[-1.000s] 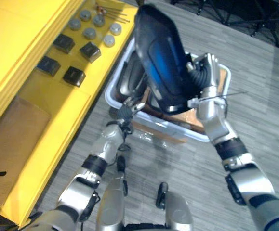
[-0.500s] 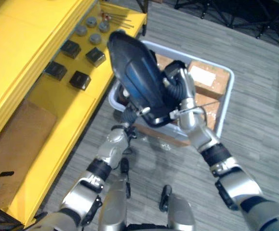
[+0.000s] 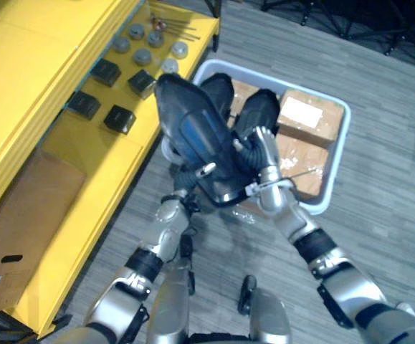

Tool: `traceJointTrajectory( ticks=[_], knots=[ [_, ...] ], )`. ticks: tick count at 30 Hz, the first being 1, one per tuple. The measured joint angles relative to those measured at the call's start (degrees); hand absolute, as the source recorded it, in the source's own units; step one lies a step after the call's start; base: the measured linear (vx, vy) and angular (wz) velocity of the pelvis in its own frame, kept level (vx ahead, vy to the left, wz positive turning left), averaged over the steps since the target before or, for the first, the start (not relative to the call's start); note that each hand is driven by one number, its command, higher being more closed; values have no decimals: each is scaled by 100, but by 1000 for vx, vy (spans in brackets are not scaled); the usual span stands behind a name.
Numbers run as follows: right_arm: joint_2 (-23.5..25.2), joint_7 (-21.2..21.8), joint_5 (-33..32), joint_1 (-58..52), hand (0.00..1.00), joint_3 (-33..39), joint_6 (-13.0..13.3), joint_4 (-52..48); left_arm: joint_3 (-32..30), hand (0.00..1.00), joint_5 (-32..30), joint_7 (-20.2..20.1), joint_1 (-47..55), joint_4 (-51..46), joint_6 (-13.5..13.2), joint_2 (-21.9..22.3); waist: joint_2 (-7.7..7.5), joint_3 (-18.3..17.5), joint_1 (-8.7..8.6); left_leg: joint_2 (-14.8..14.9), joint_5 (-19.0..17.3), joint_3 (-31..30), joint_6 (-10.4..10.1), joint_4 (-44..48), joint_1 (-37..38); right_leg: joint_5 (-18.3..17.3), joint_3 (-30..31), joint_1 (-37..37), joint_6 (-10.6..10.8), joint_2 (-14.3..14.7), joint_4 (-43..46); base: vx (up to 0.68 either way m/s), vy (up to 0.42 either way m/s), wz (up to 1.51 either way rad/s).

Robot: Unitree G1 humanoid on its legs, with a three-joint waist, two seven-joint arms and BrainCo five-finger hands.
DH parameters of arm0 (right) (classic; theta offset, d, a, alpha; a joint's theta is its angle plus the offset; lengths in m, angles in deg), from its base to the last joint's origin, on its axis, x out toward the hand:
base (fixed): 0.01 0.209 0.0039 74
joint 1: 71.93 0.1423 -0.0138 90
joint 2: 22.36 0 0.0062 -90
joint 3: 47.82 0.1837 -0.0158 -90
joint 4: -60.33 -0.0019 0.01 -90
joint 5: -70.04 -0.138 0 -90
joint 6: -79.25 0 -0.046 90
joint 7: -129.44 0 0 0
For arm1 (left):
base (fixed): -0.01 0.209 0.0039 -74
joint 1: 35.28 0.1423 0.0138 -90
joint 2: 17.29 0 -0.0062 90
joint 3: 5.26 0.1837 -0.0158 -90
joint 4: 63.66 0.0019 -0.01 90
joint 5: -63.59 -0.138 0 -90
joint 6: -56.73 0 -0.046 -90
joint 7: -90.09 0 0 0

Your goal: Walk over and take plastic housings, then place them on the shelf

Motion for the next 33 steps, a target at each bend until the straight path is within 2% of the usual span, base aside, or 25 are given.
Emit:
traceJointTrajectory(
  ticks=[16,20,21,24,33],
  knots=[
    [399,-299,-255,-293,100,-293,38,-487,-98,100,164,1,302,-36,-205,34,8,4,-36,5,-1,26,0,3,46,-1,19,30,1,-15,11,0,0,0],
    [390,-571,-250,-479,100,-286,325,-727,-84,100,-393,136,483,-401,-478,-11,8,4,-59,10,-15,40,-17,-25,138,-4,25,102,1,-12,2,-2,-4,-1],
    [387,-668,-250,-518,0,-282,406,-727,-48,100,-629,274,488,-495,-515,-56,8,4,-60,8,-16,55,-18,-63,187,-4,32,109,1,-13,0,-10,-17,-6],
    [292,-808,-253,-557,0,-247,532,-736,46,100,-1019,512,485,-687,-536,-88,7,4,-75,8,-13,63,-18,-78,194,-1,42,112,4,-14,-6,-3,-5,-2],
    [156,-914,-364,-838,0,-229,906,-752,357,100,-1298,799,476,-741,-539,-232,-4,-7,-112,12,-8,124,-19,-100,322,4,71,221,9,-11,-86,16,-12,-2]
  ],
)
